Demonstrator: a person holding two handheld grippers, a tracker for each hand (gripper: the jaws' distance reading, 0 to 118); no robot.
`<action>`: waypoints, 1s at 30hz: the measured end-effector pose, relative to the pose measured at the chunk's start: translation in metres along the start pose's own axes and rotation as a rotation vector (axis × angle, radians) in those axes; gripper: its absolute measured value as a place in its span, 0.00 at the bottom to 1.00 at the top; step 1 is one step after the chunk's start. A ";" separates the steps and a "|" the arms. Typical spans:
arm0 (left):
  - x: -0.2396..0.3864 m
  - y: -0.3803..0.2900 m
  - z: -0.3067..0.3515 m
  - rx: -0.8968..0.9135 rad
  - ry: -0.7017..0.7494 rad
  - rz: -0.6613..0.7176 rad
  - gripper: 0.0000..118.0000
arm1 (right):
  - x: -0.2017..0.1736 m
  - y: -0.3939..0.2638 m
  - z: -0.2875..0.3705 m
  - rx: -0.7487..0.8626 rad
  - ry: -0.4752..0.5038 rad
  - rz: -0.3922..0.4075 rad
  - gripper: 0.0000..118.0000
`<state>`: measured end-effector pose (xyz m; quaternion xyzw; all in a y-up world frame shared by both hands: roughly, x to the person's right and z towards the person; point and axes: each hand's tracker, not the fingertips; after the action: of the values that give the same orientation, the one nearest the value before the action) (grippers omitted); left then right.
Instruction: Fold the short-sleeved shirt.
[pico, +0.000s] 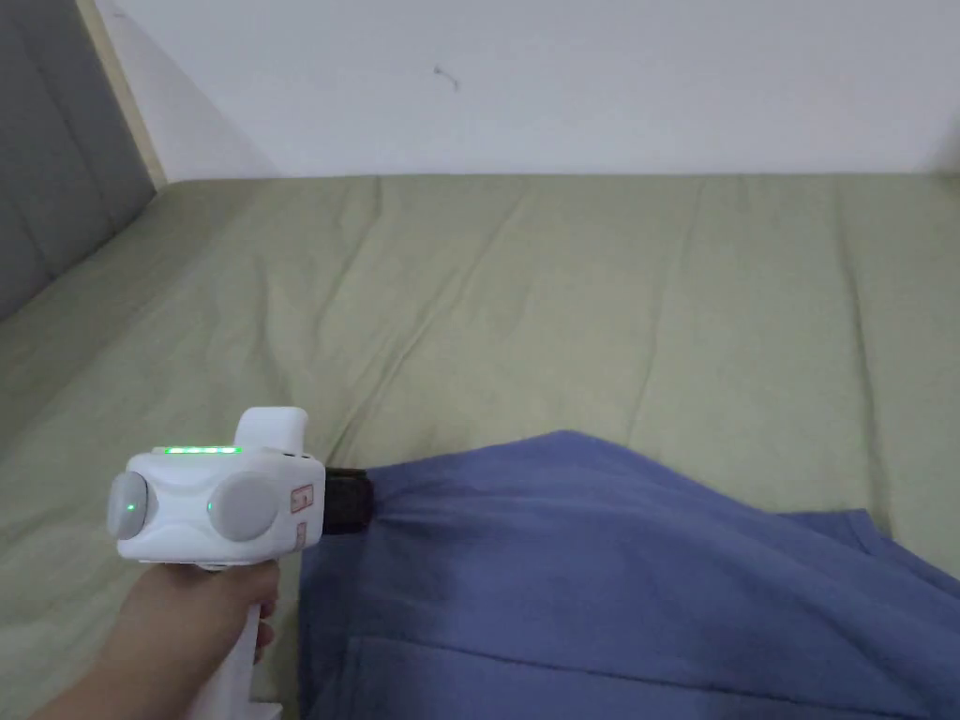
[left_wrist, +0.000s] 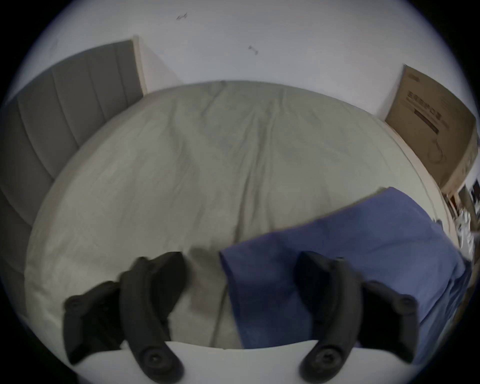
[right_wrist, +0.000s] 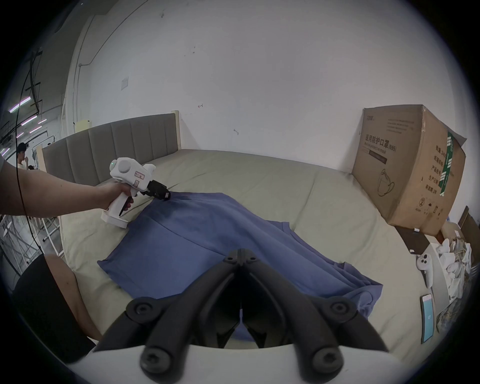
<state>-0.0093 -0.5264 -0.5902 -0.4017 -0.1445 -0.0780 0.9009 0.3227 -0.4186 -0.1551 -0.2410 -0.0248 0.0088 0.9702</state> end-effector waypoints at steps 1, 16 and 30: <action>0.008 0.000 0.004 0.018 -0.014 -0.028 0.63 | 0.001 -0.003 0.000 -0.004 -0.008 0.000 0.00; 0.045 0.000 0.148 0.346 -0.182 -0.129 0.02 | 0.133 -0.039 0.052 -0.269 -0.366 -0.097 0.39; 0.067 -0.009 0.187 0.309 -0.208 -0.076 0.02 | 0.160 -0.098 -0.020 -0.484 -0.180 -0.239 0.03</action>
<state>0.0151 -0.3945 -0.4430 -0.2588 -0.2623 -0.0470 0.9285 0.4840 -0.5103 -0.1201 -0.4593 -0.1406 -0.0906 0.8724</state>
